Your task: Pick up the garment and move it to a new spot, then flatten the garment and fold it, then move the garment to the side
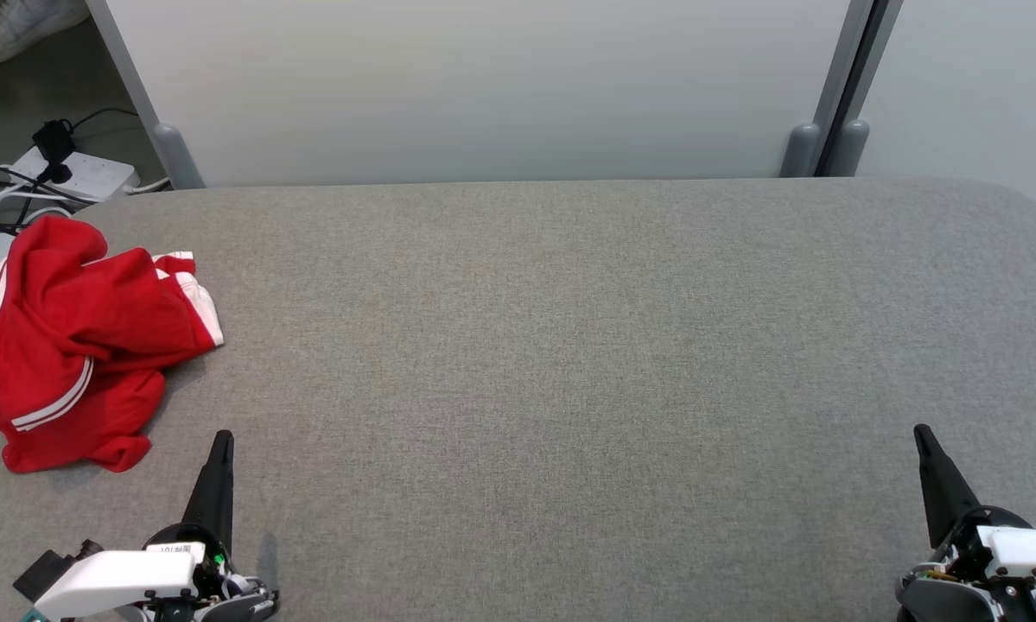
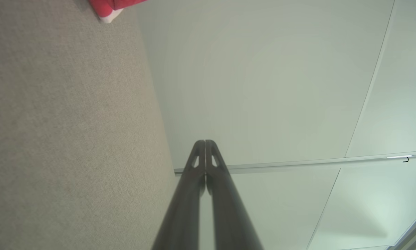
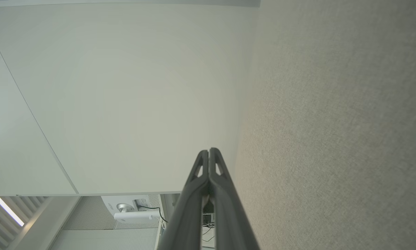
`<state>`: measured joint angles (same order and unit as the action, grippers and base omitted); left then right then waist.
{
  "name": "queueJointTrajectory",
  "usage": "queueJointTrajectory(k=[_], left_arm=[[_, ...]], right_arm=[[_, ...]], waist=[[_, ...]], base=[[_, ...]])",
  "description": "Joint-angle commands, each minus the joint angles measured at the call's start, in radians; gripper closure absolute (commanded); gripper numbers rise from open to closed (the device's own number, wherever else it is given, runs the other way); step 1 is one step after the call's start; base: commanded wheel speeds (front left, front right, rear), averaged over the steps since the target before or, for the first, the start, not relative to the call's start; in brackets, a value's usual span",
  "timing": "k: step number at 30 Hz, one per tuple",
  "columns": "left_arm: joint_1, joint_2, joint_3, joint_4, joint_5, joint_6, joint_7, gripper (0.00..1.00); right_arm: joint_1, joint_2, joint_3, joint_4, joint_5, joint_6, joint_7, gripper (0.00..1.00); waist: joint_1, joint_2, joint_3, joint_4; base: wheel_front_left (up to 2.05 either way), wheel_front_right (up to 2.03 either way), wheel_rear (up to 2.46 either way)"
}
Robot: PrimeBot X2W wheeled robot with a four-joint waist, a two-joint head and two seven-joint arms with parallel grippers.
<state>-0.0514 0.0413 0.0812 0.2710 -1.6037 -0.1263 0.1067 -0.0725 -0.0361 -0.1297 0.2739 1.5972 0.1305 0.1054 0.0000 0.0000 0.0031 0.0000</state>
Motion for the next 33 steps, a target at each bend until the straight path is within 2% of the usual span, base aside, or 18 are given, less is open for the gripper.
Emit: queueJointTrajectory(k=[1,24,25,33], left_arm=[[-0.056,0.009,0.032,-0.026,-0.005,-0.004,0.006,1.00],[-0.056,0.009,0.032,-0.026,-0.005,-0.004,0.006,1.00],[0.000,0.000,0.000,0.000,0.000,0.000,0.000,0.00],[0.029,-0.007,0.002,0.049,-0.001,0.004,-0.002,0.00]], right_arm=[[-0.035,-0.014,0.016,-0.029,0.012,0.000,0.007,1.00],[-0.035,-0.014,0.016,-0.029,0.012,0.000,0.007,1.00],[0.000,0.000,0.000,0.000,0.000,0.000,0.000,0.00],[0.025,0.017,0.023,0.044,-0.011,0.000,-0.011,0.00]], waist=[[0.0000,0.0000,0.000,0.000],[0.0000,0.0000,0.000,0.000],[0.0000,0.0000,0.000,0.000],[0.0006,0.0000,0.002,0.000]], base=[[0.00,0.00,0.00],[0.00,0.00,0.00],[0.03,0.03,0.03],[0.00,0.00,0.00]])
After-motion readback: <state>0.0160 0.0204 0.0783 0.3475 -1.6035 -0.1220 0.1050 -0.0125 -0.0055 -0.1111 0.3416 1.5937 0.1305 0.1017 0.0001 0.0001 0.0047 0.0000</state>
